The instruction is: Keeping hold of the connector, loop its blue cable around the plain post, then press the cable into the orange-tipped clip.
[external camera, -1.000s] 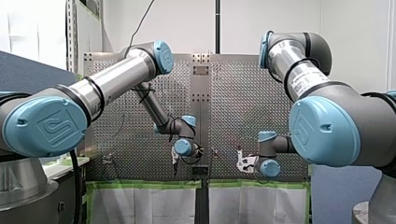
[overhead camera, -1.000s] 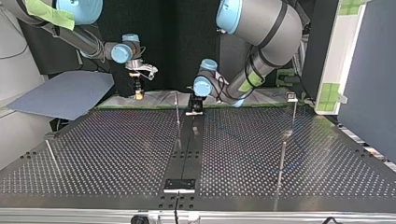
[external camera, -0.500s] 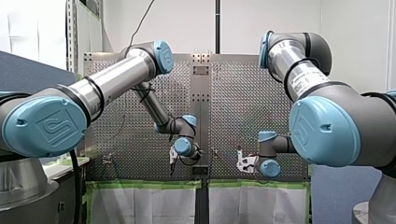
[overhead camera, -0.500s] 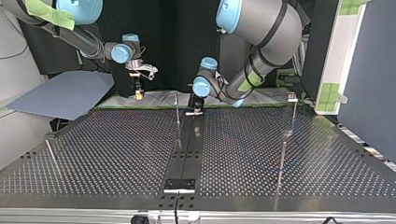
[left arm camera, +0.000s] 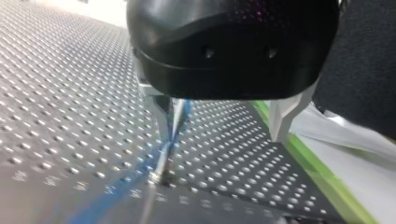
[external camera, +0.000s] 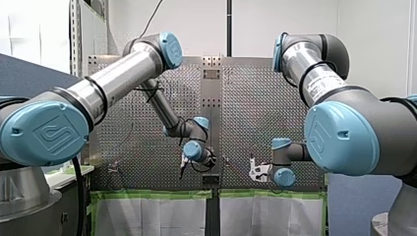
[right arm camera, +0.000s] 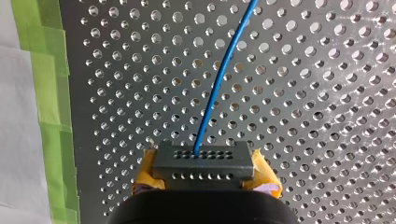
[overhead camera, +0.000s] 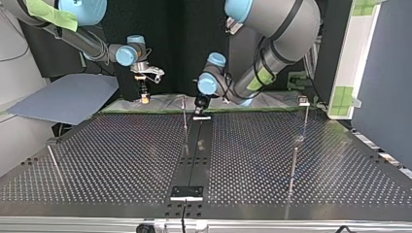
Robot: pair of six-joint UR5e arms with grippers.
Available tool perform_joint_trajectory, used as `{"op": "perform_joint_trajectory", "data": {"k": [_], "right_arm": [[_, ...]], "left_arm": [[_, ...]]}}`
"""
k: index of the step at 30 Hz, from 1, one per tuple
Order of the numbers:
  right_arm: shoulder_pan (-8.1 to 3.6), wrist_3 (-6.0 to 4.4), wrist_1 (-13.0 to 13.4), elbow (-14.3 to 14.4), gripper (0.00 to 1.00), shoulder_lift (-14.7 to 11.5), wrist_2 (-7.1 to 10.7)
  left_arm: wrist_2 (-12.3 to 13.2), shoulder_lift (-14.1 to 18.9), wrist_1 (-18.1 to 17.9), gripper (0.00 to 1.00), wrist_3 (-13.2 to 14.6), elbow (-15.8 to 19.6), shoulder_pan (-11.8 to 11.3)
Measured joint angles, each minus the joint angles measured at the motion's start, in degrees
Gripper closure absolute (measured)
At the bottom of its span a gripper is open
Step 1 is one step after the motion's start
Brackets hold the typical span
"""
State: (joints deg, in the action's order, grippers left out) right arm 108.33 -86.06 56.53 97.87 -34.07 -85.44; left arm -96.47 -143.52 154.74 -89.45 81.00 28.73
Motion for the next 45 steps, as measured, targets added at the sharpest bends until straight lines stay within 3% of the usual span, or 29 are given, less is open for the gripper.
{"op": "perform_joint_trajectory", "data": {"k": [6, 16, 24, 32, 45], "right_arm": [[0.00, 0.05, -0.2, 0.0, 1.00, 0.0, 0.06], [0.01, 0.09, -0.6, 0.0, 1.00, 0.0, 0.09], [0.01, -0.03, -0.7, 0.0, 1.00, 0.0, 0.15], [0.00, -0.13, -0.8, 0.0, 1.00, 0.0, 0.17], [0.01, -0.17, -0.9, 0.0, 1.00, 0.0, 0.68]], "left_arm": [[0.6, 3.1, -2.3, 0.00, 1.0, 3.1, 0.3], [1.3, 5.4, -0.5, 0.00, 1.5, 7.6, 2.1], [1.3, 5.4, -0.6, 0.00, 1.3, 7.8, 3.4], [1.4, 5.4, -3.9, 0.00, -1.6, 7.8, 5.2], [0.7, 5.4, -4.2, 0.00, -3.7, 7.8, 6.2]]}}
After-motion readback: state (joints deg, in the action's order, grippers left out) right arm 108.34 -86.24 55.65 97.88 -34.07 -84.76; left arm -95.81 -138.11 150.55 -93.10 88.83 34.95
